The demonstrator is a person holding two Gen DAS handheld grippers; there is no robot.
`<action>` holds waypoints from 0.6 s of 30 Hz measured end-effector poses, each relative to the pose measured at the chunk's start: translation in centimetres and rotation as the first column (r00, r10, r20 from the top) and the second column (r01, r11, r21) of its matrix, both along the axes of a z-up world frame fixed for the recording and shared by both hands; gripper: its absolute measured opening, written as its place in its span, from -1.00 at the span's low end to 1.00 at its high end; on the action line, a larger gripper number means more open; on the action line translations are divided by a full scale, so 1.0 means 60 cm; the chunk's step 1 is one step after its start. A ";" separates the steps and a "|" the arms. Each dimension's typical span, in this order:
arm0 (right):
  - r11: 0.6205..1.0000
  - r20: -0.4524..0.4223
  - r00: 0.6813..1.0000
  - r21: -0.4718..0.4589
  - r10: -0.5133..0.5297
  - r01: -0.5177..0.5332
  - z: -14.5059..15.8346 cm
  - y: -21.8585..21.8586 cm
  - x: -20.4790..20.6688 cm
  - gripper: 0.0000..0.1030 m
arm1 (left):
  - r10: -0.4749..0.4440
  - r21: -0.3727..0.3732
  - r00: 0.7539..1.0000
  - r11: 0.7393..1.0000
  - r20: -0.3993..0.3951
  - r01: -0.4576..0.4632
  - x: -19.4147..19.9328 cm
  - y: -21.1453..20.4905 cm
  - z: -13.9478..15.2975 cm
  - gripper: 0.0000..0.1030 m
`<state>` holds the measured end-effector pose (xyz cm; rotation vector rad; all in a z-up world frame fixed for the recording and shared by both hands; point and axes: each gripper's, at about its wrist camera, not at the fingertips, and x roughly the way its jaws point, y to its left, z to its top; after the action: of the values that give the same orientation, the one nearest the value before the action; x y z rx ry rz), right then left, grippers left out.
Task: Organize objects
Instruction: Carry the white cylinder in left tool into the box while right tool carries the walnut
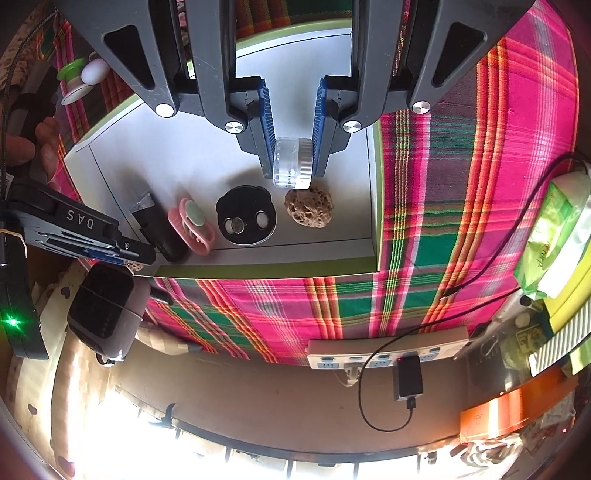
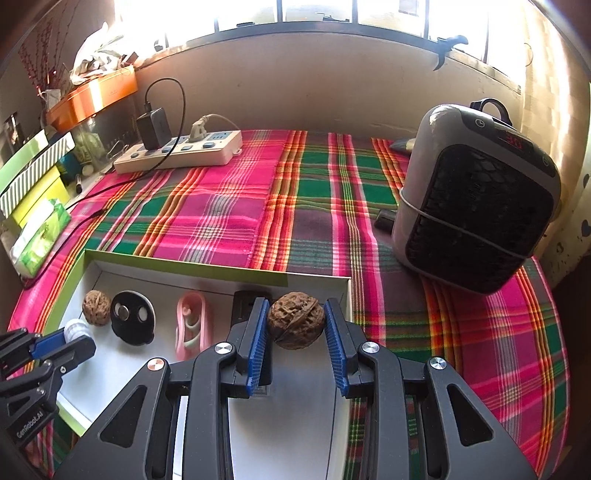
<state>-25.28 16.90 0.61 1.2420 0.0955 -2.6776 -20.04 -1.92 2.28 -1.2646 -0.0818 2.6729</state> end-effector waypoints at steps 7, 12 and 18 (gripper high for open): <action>0.999 0.004 1.000 -0.032 -0.002 0.002 -0.002 0.000 0.000 -0.38 | 0.003 -0.012 1.000 1.000 -0.004 -0.003 0.000 0.000 0.000 -0.67; 0.999 -0.002 1.000 -0.036 0.008 -0.008 -0.005 -0.003 0.003 -0.38 | 0.005 -0.012 1.000 1.000 -0.006 -0.005 0.000 0.001 -0.001 -0.67; 0.999 -0.004 1.000 -0.040 0.011 -0.012 -0.004 -0.003 0.002 -0.38 | 0.007 -0.026 1.000 1.000 -0.008 -0.008 0.000 0.004 -0.001 -0.67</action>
<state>-25.17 16.73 0.34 1.2204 0.0487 -2.6589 -20.04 -1.67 2.24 -1.2633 -0.0507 2.6938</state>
